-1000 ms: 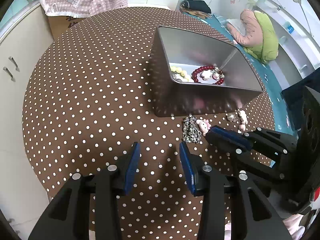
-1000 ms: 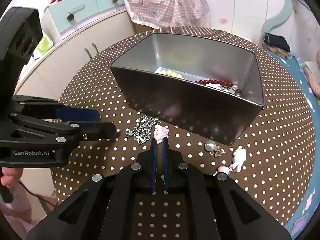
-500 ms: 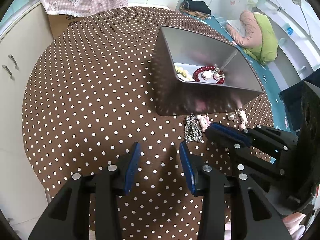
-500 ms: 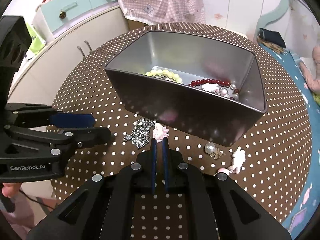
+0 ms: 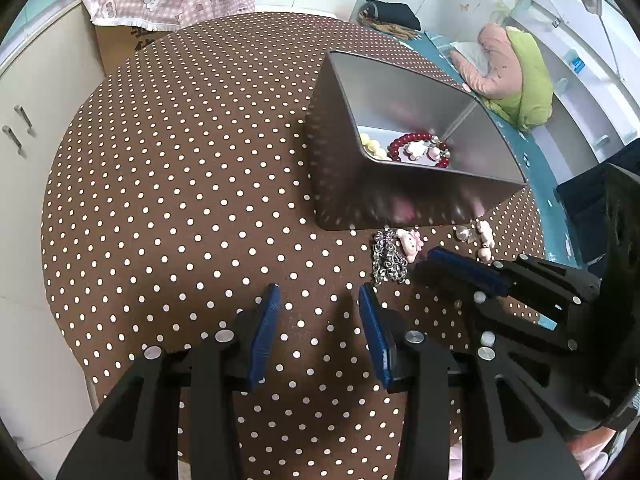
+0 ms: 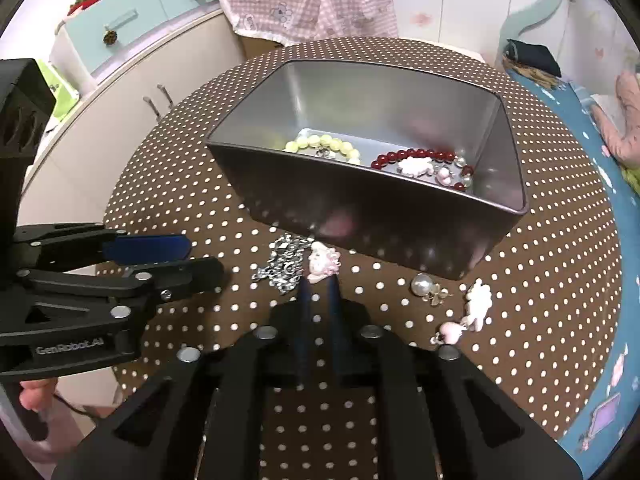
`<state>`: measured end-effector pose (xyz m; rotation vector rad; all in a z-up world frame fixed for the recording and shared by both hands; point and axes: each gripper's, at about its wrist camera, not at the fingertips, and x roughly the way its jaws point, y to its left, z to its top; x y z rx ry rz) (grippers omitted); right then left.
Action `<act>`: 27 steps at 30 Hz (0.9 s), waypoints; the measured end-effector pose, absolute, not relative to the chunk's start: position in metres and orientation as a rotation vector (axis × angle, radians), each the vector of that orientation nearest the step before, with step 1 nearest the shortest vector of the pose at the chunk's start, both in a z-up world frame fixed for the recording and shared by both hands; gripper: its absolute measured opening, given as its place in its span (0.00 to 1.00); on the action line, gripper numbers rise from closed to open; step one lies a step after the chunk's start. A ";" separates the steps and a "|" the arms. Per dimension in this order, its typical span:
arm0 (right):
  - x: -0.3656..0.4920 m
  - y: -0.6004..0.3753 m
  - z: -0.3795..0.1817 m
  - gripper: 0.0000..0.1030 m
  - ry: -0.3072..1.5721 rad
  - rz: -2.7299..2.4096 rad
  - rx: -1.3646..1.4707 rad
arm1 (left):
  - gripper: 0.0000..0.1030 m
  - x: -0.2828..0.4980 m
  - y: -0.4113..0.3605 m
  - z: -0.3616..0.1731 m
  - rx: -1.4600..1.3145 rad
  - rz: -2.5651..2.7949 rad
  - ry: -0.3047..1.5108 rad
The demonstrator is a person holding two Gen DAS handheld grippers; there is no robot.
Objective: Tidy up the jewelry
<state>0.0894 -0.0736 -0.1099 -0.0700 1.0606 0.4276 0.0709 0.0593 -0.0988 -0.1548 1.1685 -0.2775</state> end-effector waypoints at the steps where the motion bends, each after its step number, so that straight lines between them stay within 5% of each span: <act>1: 0.088 -0.074 -0.108 0.46 1.051 0.400 -0.078 | 0.39 0.071 0.062 -0.098 -0.154 -0.271 1.168; 4: 0.086 -0.084 -0.099 0.77 0.989 0.329 -0.068 | 0.46 0.070 0.073 -0.095 -0.170 -0.250 1.153; 6: 0.085 -0.089 -0.093 0.79 0.969 0.370 -0.018 | 0.49 0.069 0.077 -0.093 -0.183 -0.246 1.147; 16: 0.095 -0.085 -0.101 0.78 0.967 0.414 0.052 | 0.49 0.069 0.083 -0.085 -0.177 -0.218 1.133; 23: 0.101 -0.078 -0.114 0.53 0.995 0.383 0.012 | 0.49 0.067 0.086 -0.083 -0.170 -0.214 1.128; 27: 0.101 -0.079 -0.115 0.48 0.989 0.373 -0.013 | 0.49 0.070 0.078 -0.083 -0.156 -0.219 1.132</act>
